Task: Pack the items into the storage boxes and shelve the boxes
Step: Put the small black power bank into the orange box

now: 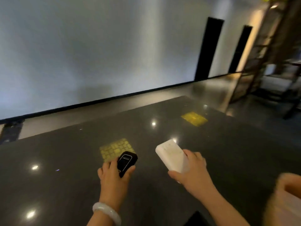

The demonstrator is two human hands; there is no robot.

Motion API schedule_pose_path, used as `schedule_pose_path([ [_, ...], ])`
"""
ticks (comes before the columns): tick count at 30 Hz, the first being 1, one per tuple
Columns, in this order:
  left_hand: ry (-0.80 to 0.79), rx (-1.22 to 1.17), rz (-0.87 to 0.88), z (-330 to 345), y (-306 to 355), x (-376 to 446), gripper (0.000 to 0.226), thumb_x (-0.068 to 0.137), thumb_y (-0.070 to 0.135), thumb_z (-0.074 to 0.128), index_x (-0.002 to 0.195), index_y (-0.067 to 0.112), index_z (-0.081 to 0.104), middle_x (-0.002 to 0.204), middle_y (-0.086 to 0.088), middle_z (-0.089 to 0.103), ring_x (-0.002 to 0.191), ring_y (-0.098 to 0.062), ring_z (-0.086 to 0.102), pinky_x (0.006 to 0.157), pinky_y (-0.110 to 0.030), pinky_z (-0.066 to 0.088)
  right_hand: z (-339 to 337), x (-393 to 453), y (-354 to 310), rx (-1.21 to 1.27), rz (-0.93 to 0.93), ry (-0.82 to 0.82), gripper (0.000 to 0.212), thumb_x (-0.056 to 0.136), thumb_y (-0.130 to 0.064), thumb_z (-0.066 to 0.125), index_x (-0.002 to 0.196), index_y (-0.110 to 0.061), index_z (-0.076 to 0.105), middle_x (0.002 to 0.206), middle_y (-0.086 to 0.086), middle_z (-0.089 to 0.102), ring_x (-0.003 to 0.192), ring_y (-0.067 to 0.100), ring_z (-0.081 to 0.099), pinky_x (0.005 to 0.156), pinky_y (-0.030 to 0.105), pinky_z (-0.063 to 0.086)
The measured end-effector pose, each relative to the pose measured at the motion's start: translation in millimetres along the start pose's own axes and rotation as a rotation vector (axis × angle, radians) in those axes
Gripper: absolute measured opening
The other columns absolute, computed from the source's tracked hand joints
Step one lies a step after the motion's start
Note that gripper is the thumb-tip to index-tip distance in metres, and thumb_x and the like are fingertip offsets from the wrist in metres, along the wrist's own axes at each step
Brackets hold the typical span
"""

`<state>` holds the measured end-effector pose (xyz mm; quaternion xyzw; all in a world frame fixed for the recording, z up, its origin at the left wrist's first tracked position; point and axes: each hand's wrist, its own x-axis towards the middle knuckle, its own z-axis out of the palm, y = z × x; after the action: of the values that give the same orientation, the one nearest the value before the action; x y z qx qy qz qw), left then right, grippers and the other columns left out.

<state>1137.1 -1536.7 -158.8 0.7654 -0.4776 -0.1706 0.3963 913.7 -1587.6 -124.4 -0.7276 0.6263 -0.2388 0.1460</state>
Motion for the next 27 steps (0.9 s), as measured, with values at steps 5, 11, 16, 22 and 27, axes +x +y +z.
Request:
schedule_pose_path([
  [5,-0.192,-0.089,0.237,73.8,89.5,-39.4,0.068,0.080,0.045,0.069,0.138,0.019,0.045,0.115,0.004,0.043,0.113,-0.016,0.032,0.099,-0.034,0.034,-91.3,-41.8,101.0,-0.095,0.255,0.090,0.093,0.067,-0.060,0.073,0.140,-0.030,0.023,0.131,-0.008,0.033,0.109,0.007,0.030,0.098,0.032,0.037],
  [11,-0.467,-0.177,0.384,159.3,158.9,-99.3,0.064,0.081,0.051,0.061,0.137,0.028,0.040,0.121,0.011,0.040,0.114,-0.006,0.032,0.096,-0.027,0.039,-158.8,-113.6,190.0,-0.205,0.379,0.171,0.091,0.065,-0.063,0.072,0.139,-0.033,0.027,0.140,-0.009,0.033,0.126,0.013,0.034,0.107,0.036,0.031],
  [16,-0.580,-0.210,0.448,204.8,185.6,-144.2,0.059,0.084,0.048,0.061,0.136,0.031,0.037,0.126,0.011,0.035,0.112,-0.001,0.028,0.088,-0.019,0.035,-179.7,-160.5,231.3,-0.101,0.473,0.032,0.096,0.053,-0.068,0.076,0.128,-0.051,0.020,0.131,-0.022,0.027,0.120,0.003,0.029,0.106,0.035,0.034],
  [22,-0.584,-0.198,0.483,225.9,191.9,-164.1,0.057,0.087,0.048,0.057,0.137,0.029,0.037,0.125,0.007,0.035,0.109,-0.003,0.026,0.084,-0.021,0.031,-167.6,-185.4,249.7,0.002,0.450,-0.268,0.106,0.051,-0.084,0.064,0.133,-0.060,0.000,0.142,-0.033,0.001,0.141,0.007,0.009,0.117,0.041,0.018],
  [27,-0.600,-0.152,0.451,232.9,188.8,-170.5,0.057,0.089,0.045,0.055,0.139,0.023,0.037,0.134,-0.001,0.038,0.116,-0.009,0.028,0.090,-0.027,0.036,-158.4,-190.4,255.1,-0.036,0.322,-0.447,0.097,0.063,-0.078,0.061,0.128,-0.068,-0.010,0.137,-0.043,-0.009,0.141,0.004,-0.005,0.116,0.038,0.011],
])
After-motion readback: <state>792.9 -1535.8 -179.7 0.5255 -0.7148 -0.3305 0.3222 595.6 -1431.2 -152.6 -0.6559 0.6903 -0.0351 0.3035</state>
